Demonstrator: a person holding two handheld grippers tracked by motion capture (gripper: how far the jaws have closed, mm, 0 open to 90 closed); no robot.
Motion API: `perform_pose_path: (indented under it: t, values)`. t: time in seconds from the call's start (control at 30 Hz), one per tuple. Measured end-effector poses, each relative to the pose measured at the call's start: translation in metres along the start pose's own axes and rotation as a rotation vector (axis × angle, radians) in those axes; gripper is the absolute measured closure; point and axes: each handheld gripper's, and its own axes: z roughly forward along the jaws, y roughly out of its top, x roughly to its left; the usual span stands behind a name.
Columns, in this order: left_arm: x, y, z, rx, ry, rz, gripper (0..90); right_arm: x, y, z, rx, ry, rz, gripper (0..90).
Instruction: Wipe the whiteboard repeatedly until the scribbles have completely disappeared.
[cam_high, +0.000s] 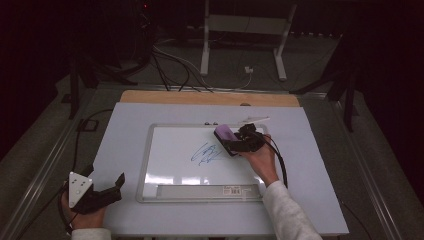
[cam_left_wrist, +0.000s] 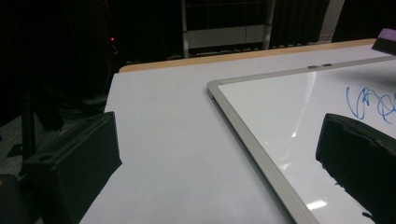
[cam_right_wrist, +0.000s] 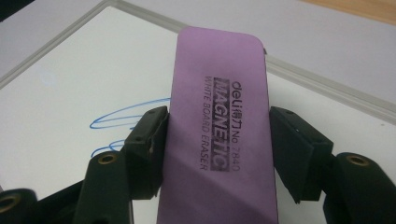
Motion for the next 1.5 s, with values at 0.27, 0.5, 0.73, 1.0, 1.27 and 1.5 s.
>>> perform_pose_path:
  t: [0.27, 0.5, 0.73, 1.0, 1.27, 1.5]
  values:
    - [0.0, 0.0, 0.0, 0.0, 0.0, 0.0, 0.5, 0.007, -0.004, 0.008, 0.021, 0.004, -0.011, 40.3]
    - [0.0, 0.0, 0.0, 0.0, 0.0, 0.001, 0.5, 0.012, -0.007, 0.016, 0.038, -0.004, -0.032, 40.3]
    - [0.0, 0.0, 0.0, -0.001, 0.0, 0.001, 0.5, 0.016, -0.01, 0.021, 0.055, -0.02, -0.047, 40.3]
    - [0.0, 0.0, 0.0, 0.0, 0.0, 0.002, 0.5, 0.02, -0.014, 0.028, 0.079, -0.035, -0.075, 40.2]
    - [0.0, 0.0, 0.0, -0.001, 0.0, 0.002, 0.5, 0.024, -0.018, 0.034, 0.096, -0.062, -0.109, 40.2]
    - [0.0, 0.0, 0.0, 0.0, 0.0, 0.002, 0.5, 0.024, -0.017, 0.034, 0.109, -0.055, -0.101, 37.0]
